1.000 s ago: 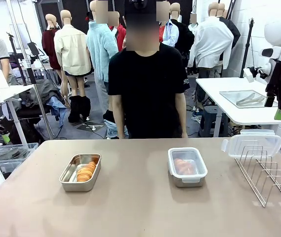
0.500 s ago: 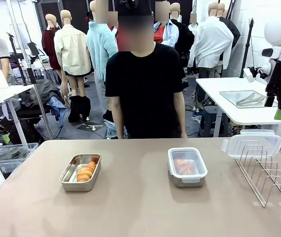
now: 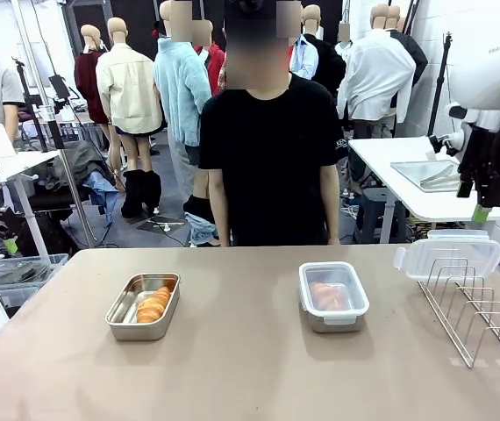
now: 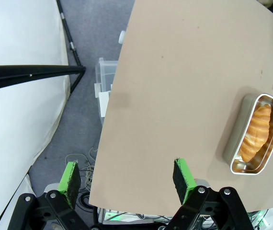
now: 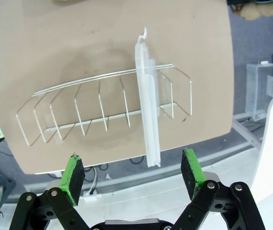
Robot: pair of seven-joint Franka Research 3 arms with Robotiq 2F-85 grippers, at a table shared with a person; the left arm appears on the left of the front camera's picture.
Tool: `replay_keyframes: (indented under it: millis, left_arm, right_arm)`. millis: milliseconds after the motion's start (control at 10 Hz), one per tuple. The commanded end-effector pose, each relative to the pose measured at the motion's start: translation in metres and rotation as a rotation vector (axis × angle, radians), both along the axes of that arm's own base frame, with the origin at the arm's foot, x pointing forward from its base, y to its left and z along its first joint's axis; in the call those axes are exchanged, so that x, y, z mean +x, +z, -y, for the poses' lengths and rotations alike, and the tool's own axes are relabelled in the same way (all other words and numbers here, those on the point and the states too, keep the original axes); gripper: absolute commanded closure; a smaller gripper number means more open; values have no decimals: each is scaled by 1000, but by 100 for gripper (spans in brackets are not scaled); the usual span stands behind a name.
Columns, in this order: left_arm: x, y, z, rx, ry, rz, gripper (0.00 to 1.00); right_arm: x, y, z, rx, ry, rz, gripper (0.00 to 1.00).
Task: Place the bread in airtight containers.
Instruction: Pick up one Airtight Container lid and hand it to the human.
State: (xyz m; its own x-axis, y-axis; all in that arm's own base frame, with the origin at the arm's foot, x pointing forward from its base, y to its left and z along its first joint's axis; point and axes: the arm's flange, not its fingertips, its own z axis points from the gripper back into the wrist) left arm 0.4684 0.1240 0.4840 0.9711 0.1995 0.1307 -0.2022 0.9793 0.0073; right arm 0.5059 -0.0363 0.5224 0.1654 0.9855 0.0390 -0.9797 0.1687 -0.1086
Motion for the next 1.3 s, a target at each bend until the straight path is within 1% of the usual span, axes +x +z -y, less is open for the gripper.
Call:
replay_keyframes:
  millis: [0, 200, 300, 400, 600, 800, 1100, 1200]
  left_arm:
    - [-1, 0, -1, -1, 3, 2, 0]
    - [-1, 0, -1, -1, 3, 2, 0]
    - [-1, 0, -1, -1, 3, 2, 0]
    - [-1, 0, -1, -1, 3, 2, 0]
    - [-1, 0, -1, -1, 3, 2, 0]
    - [-1, 0, -1, -1, 3, 2, 0]
    - [-1, 0, -1, -1, 3, 2, 0]
    - [-1, 0, -1, -1, 3, 2, 0]
  right_arm:
    - [12, -14, 5, -10, 25, -11, 0]
    - [21, -26, 5, -23, 26, -13, 0]
    - [26, -31, 4, -1, 46, -46, 0]
    - [29, -37, 2, -3, 66, -48, 0]
    - [41, -52, -2, 16, 88, -101, 0]
    - [58, -67, -4, 14, 53, -102, 0]
    - [74, -88, -12, -28, 78, -139, 0]
    - [78, -98, -14, -29, 67, -149, 0]
